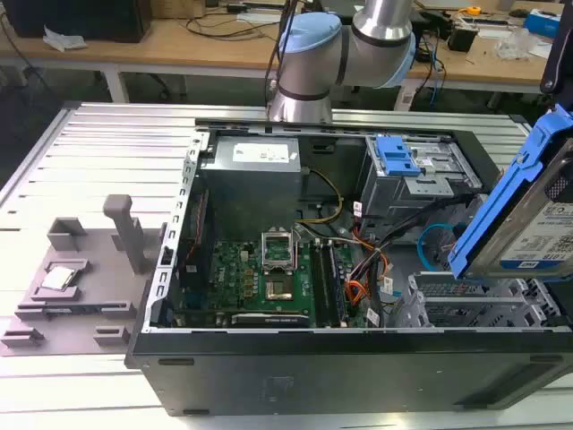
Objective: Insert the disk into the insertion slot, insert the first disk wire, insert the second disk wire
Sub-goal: 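Insert the disk into the insertion slot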
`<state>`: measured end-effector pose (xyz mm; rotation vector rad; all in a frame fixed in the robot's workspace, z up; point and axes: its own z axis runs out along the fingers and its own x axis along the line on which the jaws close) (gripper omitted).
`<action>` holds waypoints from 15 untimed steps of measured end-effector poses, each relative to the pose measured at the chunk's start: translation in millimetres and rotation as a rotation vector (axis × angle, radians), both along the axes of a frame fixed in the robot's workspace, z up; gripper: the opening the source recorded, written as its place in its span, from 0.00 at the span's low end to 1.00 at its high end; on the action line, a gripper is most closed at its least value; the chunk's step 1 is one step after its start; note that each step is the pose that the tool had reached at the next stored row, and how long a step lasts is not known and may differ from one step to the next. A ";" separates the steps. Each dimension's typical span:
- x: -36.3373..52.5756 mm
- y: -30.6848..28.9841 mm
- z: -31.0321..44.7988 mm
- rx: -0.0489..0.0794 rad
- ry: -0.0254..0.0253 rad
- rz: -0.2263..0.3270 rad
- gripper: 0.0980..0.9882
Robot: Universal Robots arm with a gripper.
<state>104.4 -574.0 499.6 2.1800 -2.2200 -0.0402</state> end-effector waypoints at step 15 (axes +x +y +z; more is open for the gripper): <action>-2.8 2.3 -32.9 0.000 0.0000 0.000 0.30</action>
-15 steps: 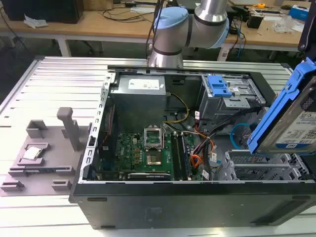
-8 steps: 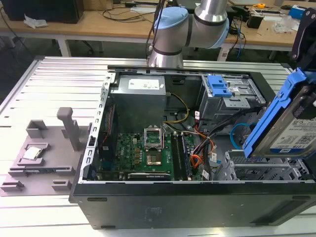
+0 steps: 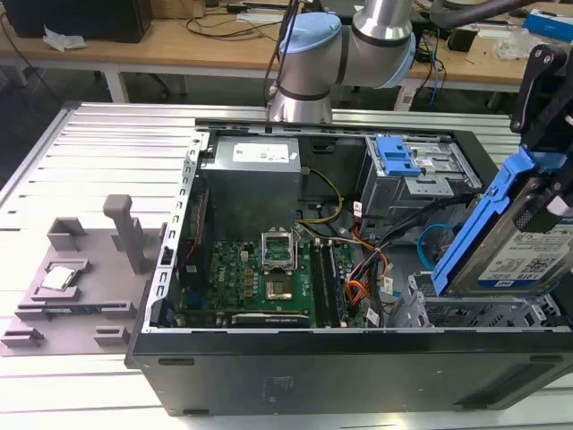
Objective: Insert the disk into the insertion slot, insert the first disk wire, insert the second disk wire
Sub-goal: 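Insert the disk into the insertion slot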
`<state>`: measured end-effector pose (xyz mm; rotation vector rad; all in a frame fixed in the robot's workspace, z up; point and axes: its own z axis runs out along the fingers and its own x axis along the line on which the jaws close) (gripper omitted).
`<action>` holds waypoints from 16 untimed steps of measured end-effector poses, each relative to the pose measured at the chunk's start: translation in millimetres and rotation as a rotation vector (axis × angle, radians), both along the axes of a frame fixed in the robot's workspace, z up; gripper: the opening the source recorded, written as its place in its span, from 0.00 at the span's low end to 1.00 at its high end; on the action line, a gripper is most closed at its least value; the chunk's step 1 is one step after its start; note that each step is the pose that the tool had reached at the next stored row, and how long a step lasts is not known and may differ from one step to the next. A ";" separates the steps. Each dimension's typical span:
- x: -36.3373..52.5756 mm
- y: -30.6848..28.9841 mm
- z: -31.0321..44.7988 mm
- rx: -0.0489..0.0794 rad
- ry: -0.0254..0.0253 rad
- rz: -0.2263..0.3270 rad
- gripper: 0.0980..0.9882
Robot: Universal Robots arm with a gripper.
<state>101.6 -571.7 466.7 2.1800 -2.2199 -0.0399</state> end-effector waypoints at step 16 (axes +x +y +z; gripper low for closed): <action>0.1 19.7 -23.3 0.000 0.0000 0.004 0.30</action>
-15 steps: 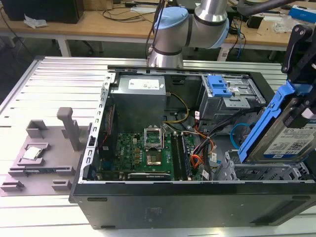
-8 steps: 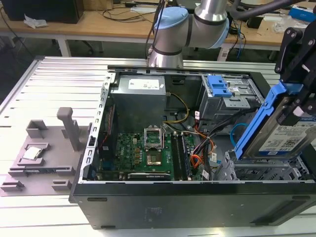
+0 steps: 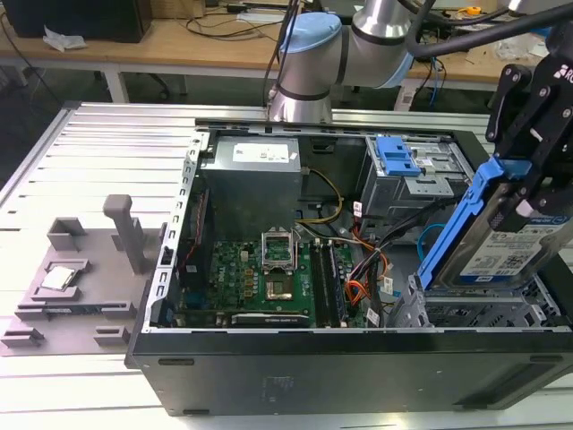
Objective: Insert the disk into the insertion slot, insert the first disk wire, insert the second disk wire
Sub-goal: 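Insert the disk into the insertion slot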
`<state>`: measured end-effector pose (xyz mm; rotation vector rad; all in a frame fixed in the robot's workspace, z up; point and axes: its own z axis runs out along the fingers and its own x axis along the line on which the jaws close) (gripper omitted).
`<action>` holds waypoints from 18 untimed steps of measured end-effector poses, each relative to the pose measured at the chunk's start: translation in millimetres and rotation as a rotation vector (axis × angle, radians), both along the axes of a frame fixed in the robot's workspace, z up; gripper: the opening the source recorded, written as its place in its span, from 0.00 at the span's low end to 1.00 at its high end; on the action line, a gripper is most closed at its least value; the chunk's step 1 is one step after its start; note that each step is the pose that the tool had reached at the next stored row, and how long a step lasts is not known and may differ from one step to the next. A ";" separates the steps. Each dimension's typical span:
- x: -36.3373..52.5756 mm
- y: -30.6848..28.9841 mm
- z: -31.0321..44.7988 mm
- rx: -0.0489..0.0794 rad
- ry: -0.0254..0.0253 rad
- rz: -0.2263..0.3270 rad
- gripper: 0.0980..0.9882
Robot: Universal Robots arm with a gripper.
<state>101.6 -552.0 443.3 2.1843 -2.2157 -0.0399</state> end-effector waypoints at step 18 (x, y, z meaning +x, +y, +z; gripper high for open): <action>1.3 2.4 -31.7 -0.006 0.0001 0.002 0.30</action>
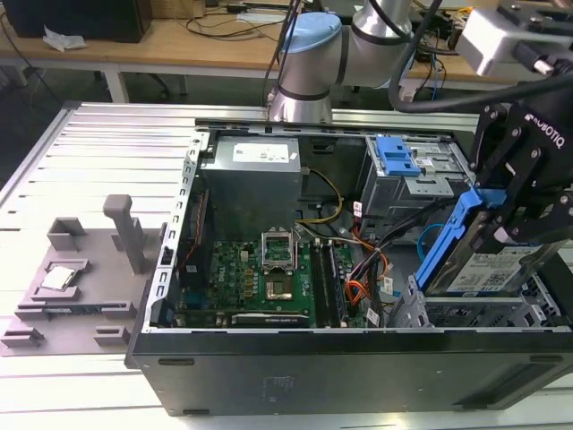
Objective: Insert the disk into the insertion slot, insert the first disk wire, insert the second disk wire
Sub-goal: 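Insert the disk into the insertion slot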
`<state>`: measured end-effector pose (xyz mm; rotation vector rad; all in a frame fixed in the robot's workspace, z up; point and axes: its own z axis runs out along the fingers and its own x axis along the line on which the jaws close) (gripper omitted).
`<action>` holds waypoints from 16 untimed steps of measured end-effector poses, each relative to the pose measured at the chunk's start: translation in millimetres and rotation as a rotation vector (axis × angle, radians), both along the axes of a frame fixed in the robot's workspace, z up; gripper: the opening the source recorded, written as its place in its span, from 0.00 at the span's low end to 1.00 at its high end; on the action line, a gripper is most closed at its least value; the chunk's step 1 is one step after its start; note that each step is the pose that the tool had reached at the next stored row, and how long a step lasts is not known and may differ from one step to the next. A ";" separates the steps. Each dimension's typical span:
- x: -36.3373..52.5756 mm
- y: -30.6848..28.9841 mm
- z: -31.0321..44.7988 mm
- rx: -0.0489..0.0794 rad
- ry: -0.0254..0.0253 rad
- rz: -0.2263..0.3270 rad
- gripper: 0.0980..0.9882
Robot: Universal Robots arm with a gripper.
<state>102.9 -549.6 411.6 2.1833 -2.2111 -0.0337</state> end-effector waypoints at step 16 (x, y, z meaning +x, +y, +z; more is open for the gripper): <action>0.0 0.0 -7.7 0.000 0.0000 0.000 0.37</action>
